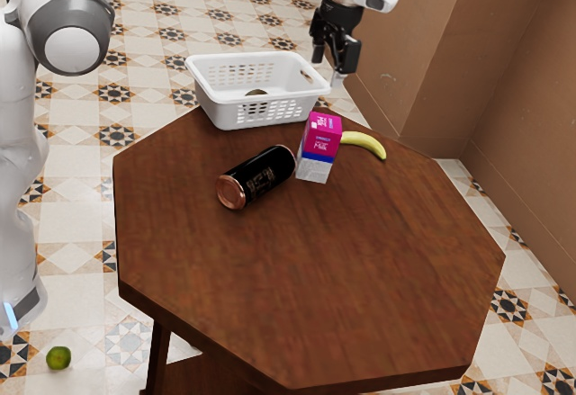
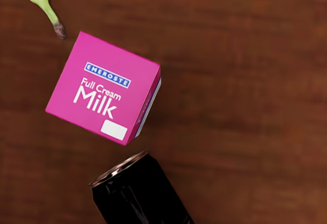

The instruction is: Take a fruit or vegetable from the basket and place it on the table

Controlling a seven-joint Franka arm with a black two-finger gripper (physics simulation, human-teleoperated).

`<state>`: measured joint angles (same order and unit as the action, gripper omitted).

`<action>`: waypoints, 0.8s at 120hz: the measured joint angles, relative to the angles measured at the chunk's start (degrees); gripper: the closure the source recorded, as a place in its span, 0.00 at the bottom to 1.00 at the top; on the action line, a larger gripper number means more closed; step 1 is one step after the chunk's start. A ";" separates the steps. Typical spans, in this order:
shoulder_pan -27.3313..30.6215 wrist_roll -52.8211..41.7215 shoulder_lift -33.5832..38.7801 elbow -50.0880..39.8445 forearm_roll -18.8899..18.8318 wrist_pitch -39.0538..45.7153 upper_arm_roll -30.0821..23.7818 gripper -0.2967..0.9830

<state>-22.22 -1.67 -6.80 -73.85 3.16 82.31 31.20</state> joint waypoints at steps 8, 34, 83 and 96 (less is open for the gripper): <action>0.00 -0.05 0.00 0.00 0.00 0.28 0.00 0.23; -0.01 -0.17 -0.02 0.06 -0.01 0.77 0.07 0.23; 9.15 -0.33 -1.59 -1.31 -0.09 0.99 12.29 0.23; 12.94 -0.36 -3.72 -1.33 0.11 1.16 12.30 0.23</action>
<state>-9.28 -2.03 -10.52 -75.18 3.27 83.47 43.50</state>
